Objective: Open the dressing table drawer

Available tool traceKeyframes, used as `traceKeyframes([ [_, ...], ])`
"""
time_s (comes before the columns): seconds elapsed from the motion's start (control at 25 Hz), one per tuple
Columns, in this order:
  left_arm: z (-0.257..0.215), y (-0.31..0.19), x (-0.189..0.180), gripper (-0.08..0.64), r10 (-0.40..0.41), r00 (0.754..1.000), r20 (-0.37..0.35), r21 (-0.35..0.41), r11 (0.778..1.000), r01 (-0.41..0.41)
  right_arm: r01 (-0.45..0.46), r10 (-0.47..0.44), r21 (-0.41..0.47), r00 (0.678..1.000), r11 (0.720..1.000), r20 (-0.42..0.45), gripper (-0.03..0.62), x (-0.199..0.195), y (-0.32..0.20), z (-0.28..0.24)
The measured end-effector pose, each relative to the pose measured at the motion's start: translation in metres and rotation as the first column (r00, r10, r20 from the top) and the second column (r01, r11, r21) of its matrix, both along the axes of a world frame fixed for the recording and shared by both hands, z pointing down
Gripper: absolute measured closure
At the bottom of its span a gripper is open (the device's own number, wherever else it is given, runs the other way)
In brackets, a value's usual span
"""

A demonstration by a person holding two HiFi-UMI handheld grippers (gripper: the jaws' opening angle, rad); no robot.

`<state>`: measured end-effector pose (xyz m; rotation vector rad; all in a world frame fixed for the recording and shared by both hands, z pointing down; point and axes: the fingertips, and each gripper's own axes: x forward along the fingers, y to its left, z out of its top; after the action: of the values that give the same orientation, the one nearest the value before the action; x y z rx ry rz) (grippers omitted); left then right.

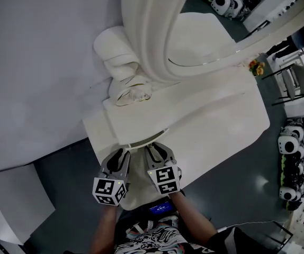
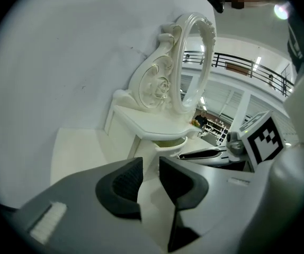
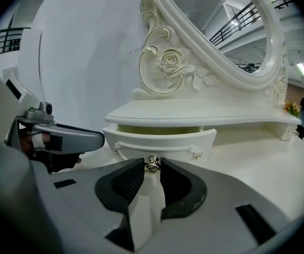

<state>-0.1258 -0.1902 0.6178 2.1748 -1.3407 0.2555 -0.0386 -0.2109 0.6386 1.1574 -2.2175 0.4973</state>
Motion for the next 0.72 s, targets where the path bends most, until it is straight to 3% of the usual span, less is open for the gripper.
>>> traceKeyframes([
  [0.72, -0.015, 0.013, -0.007, 0.462, -0.02, 0.999, -0.03, 0.033, 0.999, 0.021, -0.027, 0.027, -0.017, 1.0, 0.999, -0.017, 0.494, 0.011, 0.023, 0.003],
])
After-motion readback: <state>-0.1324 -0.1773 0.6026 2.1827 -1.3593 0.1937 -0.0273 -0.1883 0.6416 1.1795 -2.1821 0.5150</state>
